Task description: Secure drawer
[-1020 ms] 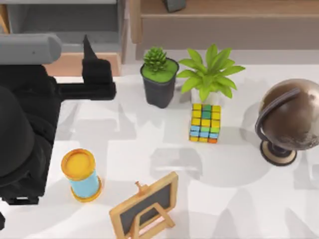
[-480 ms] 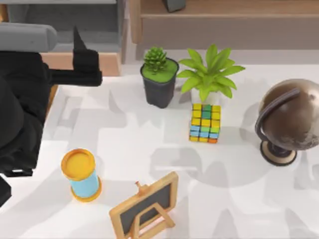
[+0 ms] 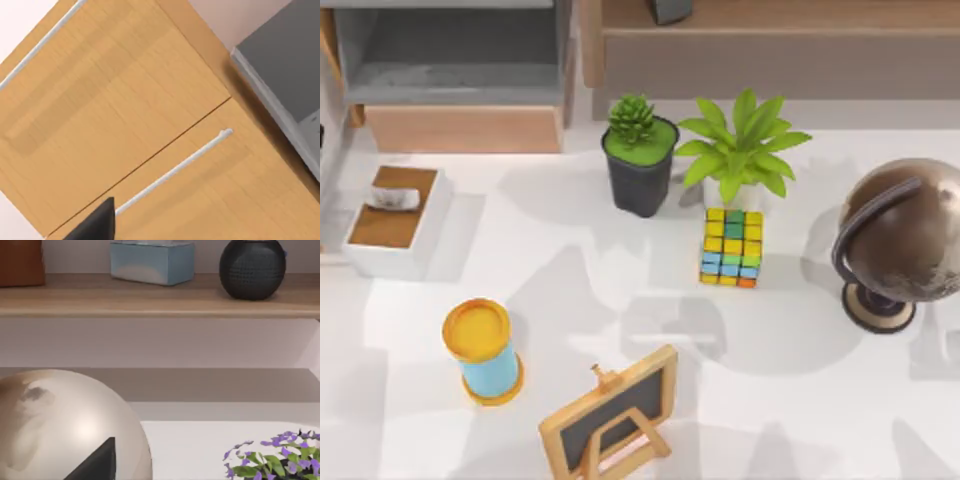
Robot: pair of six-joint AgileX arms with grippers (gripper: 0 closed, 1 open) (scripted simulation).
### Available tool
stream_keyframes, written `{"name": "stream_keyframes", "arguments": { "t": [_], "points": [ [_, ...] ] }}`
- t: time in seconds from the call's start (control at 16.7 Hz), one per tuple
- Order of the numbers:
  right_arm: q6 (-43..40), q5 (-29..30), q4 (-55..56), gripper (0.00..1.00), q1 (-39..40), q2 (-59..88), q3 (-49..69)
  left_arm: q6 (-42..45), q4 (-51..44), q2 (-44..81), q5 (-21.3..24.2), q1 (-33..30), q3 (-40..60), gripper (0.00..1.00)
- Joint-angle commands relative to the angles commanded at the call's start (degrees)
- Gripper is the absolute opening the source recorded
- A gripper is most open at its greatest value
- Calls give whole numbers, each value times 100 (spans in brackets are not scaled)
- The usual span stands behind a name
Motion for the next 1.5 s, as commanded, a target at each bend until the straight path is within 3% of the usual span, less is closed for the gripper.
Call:
{"name": "stream_keyframes", "arguments": {
  "t": [0.3, 0.6, 0.78, 1.02, 1.5],
  "points": [
    [0, 0, 0, 100, 0, 0, 0, 2662, 1655, 1548, 2327, 2347, -89, 100],
    [0, 0, 0, 100, 0, 0, 0, 4544, 1854, 2817, 3535, 3331, 104, 100],
    [0, 0, 0, 100, 0, 0, 0, 4975, 1616, 3163, 3817, 3304, 204, 100],
    [0, 0, 0, 100, 0, 0, 0, 4999, 1594, 3185, 3834, 3293, 211, 100],
    [0, 0, 0, 100, 0, 0, 0, 4992, 1332, 3361, 3491, 2948, 659, 100]
  ]
}}
